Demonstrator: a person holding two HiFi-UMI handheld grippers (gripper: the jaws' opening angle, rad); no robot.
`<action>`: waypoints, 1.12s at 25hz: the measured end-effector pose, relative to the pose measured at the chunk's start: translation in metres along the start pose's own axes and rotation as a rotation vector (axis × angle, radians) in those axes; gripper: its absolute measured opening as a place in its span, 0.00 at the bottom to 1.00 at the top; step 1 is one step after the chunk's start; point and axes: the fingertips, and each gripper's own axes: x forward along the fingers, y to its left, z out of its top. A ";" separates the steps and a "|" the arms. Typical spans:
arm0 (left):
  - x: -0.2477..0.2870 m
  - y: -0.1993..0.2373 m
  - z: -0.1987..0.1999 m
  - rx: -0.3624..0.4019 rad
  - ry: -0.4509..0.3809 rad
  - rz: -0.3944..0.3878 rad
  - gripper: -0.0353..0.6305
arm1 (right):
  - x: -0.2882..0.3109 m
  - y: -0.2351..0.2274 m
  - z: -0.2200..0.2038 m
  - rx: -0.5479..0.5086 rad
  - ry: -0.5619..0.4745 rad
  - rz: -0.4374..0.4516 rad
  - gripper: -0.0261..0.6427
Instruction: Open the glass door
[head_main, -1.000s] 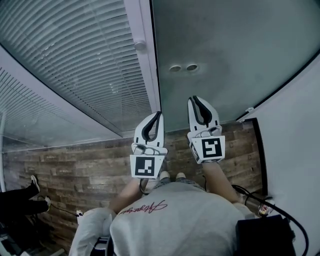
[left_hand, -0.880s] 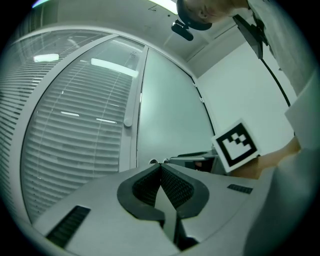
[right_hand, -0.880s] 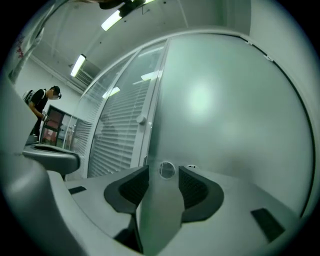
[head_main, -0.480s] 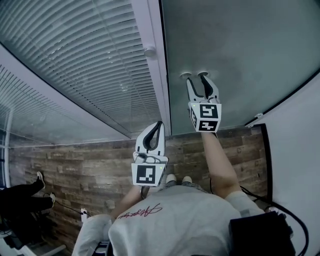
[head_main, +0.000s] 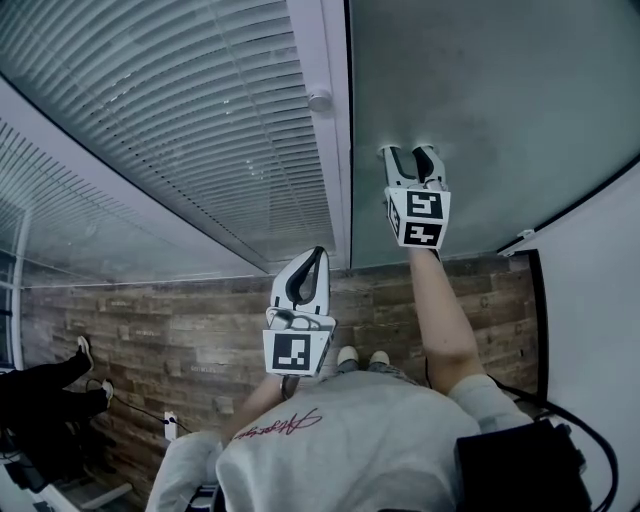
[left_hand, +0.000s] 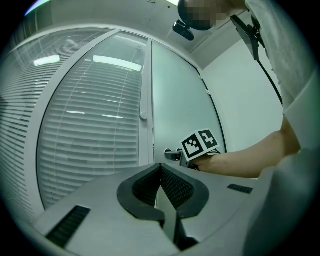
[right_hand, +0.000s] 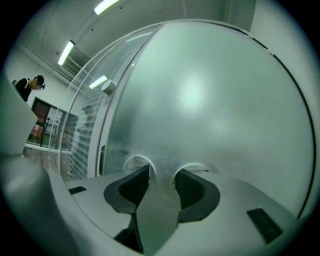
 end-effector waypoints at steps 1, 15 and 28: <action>-0.001 0.001 -0.001 -0.002 0.001 0.000 0.06 | 0.000 0.000 0.000 -0.002 -0.001 -0.001 0.30; -0.021 0.009 -0.001 -0.005 -0.009 -0.007 0.06 | -0.013 -0.005 0.002 0.098 -0.027 -0.037 0.24; -0.039 -0.015 -0.013 -0.008 -0.018 -0.027 0.06 | -0.059 0.005 -0.005 0.096 -0.070 -0.013 0.24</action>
